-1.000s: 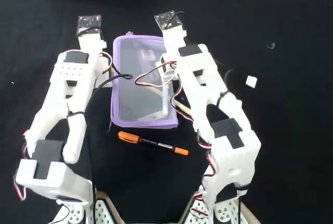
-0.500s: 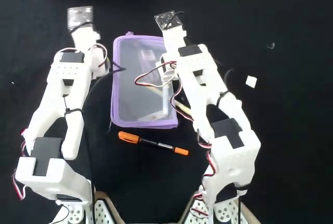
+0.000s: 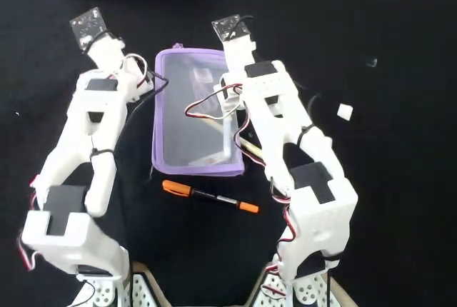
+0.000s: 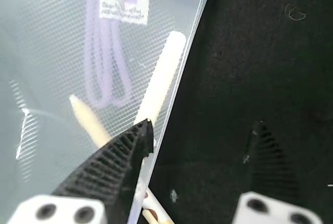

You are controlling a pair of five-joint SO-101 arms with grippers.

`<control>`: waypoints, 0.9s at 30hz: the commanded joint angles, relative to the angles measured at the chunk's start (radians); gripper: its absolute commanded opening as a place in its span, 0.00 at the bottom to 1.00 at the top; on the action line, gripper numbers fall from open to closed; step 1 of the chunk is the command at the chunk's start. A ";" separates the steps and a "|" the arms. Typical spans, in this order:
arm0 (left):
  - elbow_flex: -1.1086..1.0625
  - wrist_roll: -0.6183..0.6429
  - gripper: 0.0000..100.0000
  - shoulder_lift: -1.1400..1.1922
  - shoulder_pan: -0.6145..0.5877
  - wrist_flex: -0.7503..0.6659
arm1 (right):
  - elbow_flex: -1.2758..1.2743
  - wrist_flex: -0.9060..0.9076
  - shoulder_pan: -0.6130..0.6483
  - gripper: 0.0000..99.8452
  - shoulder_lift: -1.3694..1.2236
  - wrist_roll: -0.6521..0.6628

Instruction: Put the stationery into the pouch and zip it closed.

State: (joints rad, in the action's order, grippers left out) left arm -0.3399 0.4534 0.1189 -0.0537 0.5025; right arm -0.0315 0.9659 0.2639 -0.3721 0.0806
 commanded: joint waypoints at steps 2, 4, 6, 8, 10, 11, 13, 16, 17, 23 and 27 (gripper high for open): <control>0.025 0.014 0.12 0.080 0.035 -0.117 | -0.035 -0.017 -0.003 0.30 0.001 0.009; 0.074 0.014 0.12 0.115 0.038 -0.115 | -0.036 -0.017 -0.003 0.30 0.001 0.009; 0.137 0.014 0.12 0.141 0.039 -0.117 | -0.036 -0.017 -0.003 0.30 0.001 0.009; 0.206 0.015 0.13 0.172 0.041 -0.123 | -0.036 -0.017 -0.003 0.30 0.001 0.011; 0.294 0.017 0.18 0.216 0.044 -0.120 | -0.036 -0.017 -0.003 0.30 0.001 0.011; 0.337 0.031 0.22 0.242 0.044 -0.117 | -0.036 -0.017 -0.003 0.30 -0.001 0.011; 0.406 0.115 0.28 0.298 0.039 -0.115 | -0.038 -0.017 -0.003 0.30 -0.002 0.011; 0.483 0.252 0.32 0.387 0.035 -0.115 | -0.035 -0.017 -0.003 0.30 -0.002 0.015; 0.504 0.267 0.32 0.410 0.038 -0.115 | -0.036 -0.017 -0.003 0.30 -0.001 0.028; 0.605 0.310 0.32 0.465 0.022 -0.049 | -0.039 -0.032 -0.003 0.30 -0.007 0.049; 0.708 0.358 0.32 0.465 -0.001 0.124 | -0.041 -0.046 -0.003 0.30 -0.008 0.049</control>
State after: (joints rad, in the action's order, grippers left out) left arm 0.2432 0.7741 0.6038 -0.0368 0.5271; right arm -0.0575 0.9337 0.2624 -0.3644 0.1204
